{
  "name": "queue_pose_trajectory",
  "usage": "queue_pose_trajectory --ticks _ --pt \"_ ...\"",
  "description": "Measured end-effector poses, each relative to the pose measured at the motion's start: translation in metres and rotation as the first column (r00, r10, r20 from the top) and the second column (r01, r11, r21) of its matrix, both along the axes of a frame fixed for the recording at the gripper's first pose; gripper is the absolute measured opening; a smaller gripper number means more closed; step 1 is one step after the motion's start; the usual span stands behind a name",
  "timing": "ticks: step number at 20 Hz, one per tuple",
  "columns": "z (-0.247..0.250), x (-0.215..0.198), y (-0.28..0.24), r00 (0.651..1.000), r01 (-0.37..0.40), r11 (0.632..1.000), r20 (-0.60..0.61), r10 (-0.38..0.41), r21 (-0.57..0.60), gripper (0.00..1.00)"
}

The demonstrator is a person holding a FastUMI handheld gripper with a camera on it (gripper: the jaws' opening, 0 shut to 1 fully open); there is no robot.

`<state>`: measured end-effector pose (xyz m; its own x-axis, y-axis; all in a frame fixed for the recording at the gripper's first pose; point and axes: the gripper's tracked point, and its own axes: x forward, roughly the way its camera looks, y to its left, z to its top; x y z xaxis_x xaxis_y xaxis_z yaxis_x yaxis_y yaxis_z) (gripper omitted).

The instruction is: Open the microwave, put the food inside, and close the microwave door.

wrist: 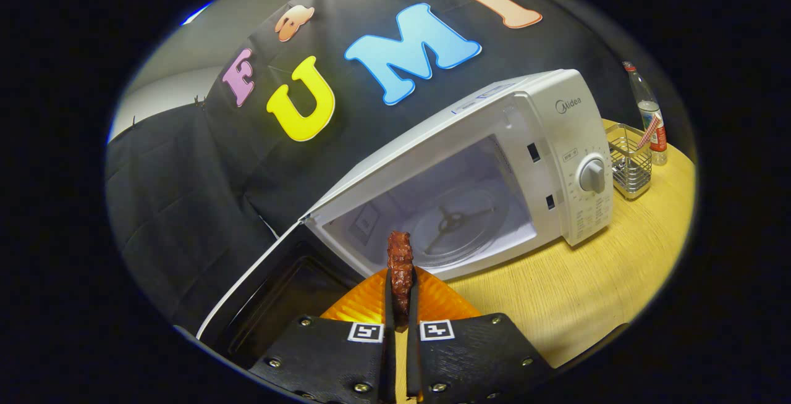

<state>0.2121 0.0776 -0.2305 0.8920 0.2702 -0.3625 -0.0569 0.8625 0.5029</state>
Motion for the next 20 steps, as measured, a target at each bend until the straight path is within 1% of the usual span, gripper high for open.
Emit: queue_pose_trajectory --ticks 3,7,11,20 --pt "-0.009 0.019 0.009 1.0 0.023 0.998 0.011 -0.024 0.063 0.07" --pt "-0.03 0.041 0.008 0.998 0.064 0.996 0.019 -0.065 0.063 0.07" --pt "-0.054 0.062 0.002 0.994 0.113 0.989 -0.019 -0.112 0.099 0.07" --pt "-0.097 0.093 0.0 0.985 0.145 0.982 -0.116 -0.131 0.124 0.07"
